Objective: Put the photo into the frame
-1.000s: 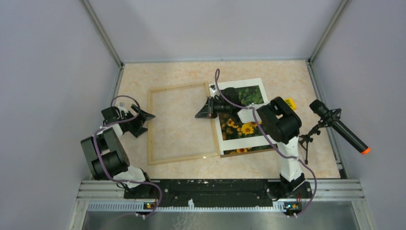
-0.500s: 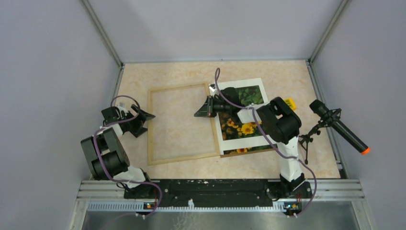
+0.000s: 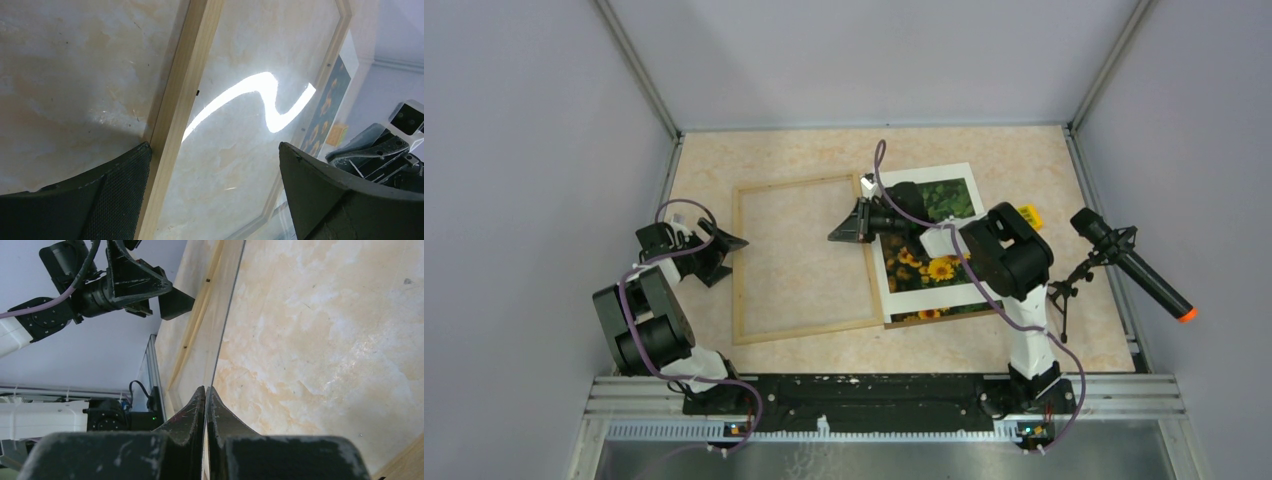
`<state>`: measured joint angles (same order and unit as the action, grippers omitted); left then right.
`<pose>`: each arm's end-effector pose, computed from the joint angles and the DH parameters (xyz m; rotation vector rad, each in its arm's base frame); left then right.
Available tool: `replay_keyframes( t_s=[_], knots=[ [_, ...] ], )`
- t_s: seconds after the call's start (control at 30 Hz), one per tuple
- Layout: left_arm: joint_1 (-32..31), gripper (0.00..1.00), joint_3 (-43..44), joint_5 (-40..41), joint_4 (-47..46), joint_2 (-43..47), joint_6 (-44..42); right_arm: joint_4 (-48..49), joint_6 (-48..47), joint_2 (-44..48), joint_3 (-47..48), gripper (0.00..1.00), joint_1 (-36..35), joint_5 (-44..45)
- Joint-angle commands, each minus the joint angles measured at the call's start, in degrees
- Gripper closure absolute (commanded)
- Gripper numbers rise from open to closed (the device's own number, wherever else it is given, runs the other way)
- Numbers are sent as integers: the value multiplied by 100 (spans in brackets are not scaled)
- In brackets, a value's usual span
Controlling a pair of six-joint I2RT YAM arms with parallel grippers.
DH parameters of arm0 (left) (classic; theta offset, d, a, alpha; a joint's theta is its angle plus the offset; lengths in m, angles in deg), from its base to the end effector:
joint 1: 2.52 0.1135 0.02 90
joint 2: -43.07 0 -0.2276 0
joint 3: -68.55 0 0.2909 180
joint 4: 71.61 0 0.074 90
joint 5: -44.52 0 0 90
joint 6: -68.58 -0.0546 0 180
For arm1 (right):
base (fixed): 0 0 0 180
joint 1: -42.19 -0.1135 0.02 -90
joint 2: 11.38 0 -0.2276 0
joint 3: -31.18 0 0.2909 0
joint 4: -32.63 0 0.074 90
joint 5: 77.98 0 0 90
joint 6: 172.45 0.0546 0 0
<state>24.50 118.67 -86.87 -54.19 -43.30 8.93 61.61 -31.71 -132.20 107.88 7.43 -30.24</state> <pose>0.2910 0.1079 0.0760 -0.8840 2.2306 -0.9218 0.3536 0.2901 0.0766 -0.3150 2.1107 1.6440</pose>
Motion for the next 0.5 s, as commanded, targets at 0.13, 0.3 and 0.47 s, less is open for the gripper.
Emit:
replay_keyframes(
  t_s=[0.13,0.3,0.47],
  knots=[
    [-29,1,-25,-365,-55,144,84,1019,463,499,-197,100,-65,-199],
    [-28,1,-53,-436,-112,158,105,1078,606,368,-110,100,-99,-189],
    [-31,1,-54,-438,-112,177,103,1303,770,264,-70,100,-123,-185]
  ],
)
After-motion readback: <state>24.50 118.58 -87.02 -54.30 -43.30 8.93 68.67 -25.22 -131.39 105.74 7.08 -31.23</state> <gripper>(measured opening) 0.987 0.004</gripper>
